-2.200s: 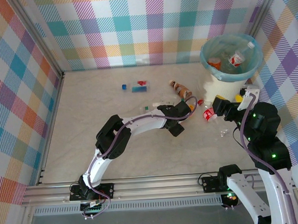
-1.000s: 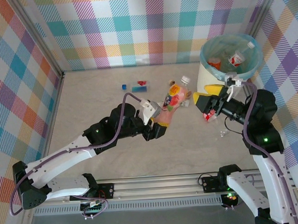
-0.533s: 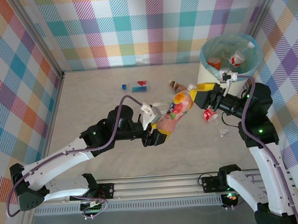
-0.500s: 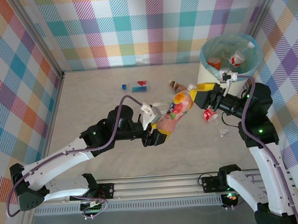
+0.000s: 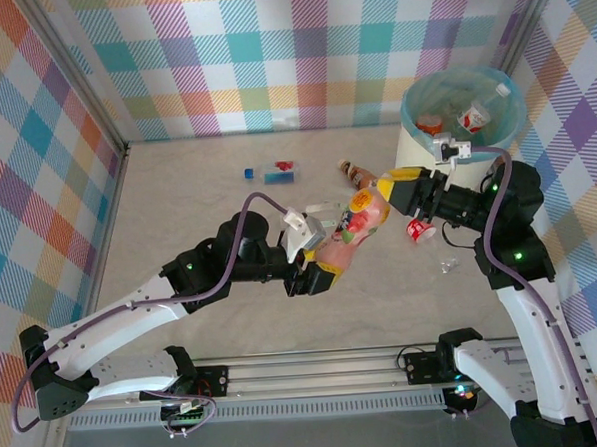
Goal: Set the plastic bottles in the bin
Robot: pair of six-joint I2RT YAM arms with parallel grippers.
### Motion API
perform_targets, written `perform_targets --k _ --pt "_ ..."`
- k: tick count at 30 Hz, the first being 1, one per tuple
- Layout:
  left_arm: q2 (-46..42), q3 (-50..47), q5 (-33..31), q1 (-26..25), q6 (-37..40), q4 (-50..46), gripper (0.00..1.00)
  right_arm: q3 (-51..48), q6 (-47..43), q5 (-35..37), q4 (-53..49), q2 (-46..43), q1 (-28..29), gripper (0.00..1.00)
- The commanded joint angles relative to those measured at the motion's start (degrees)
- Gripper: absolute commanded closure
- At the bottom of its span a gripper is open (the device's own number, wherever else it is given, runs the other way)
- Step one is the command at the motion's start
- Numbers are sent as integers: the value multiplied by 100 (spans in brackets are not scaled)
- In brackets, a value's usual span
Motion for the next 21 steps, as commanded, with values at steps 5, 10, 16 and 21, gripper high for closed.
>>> perform_targets --k 5,10,16,21 --pt "-478 167 -647 -91 -13 79 20 1095 -1005 775 -721 66 9 80" --pt "-971 -158 -1144 -89 -38 367 9 1967 -1671 2534 -1398 264 12 90" --pt "-1351 -346 -1382 -89 -15 351 7 3117 -3002 5251 -1748 1027 5 88" --pt "-1412 -358 -1513 -89 -25 188 7 3369 -4407 6732 -1254 1762 4 91"
